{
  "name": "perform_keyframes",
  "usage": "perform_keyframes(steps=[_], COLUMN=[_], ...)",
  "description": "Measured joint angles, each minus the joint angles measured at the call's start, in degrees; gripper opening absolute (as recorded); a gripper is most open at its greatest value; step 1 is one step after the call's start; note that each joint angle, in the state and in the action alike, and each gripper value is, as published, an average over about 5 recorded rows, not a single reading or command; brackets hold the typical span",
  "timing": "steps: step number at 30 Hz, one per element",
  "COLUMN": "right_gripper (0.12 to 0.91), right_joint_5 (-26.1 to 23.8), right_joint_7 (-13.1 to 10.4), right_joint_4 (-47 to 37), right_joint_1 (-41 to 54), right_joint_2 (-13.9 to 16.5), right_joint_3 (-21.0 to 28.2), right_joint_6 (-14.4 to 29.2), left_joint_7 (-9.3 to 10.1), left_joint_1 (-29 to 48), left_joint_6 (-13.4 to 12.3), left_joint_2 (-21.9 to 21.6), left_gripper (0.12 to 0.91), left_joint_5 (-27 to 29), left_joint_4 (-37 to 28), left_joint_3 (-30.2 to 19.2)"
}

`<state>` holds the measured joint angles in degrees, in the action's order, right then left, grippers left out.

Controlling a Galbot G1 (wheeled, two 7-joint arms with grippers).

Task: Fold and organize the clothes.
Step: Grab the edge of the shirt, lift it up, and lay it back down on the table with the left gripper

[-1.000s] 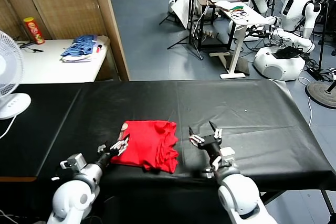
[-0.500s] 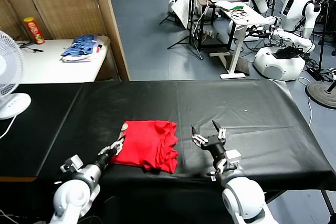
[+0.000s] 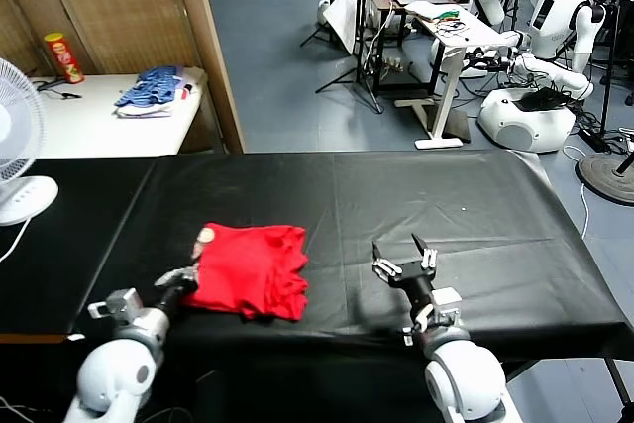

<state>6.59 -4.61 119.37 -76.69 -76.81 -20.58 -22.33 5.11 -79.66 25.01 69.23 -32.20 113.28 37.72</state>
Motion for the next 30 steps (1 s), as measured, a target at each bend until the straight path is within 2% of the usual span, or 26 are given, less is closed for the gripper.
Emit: perform_keyframes(steps=[11, 16, 21, 26, 30], right_gripper=[0.798, 0.798, 0.798, 0.798, 0.798], right_joint_5=[-0.2, -0.2, -0.3, 0.0, 0.8], right_joint_7=[0.0, 0.0, 0.1, 0.4, 1.2], right_joint_4=[-0.6, -0.7, -0.4, -0.1, -0.3], right_joint_1=[0.3, 0.2, -0.4, -0.9, -0.9], right_joint_2=[-0.3, -0.3, -0.4, -0.2, 0.2], right_joint_3=[1.2, 1.6, 1.4, 0.8, 0.8], right_joint_6=[0.0, 0.0, 0.0, -0.1, -0.6], left_joint_7=[0.78, 0.77, 0.52, 0.49, -0.88], left_joint_1=[-3.1, -4.2, -5.3, -4.8, -4.5], left_joint_6=[-3.5, -3.7, -4.1, -4.3, -4.7], left_joint_2=[-12.2, -13.5, -10.6, -5.8, -1.9], left_gripper=[0.146, 0.146, 0.146, 0.146, 0.184], left_joint_5=[17.9, 25.5, 26.8, 25.8, 27.0], left_joint_4=[3.9, 6.9, 9.5, 9.7, 9.4], left_joint_3=[8.7, 9.8, 4.6, -4.8, -12.0])
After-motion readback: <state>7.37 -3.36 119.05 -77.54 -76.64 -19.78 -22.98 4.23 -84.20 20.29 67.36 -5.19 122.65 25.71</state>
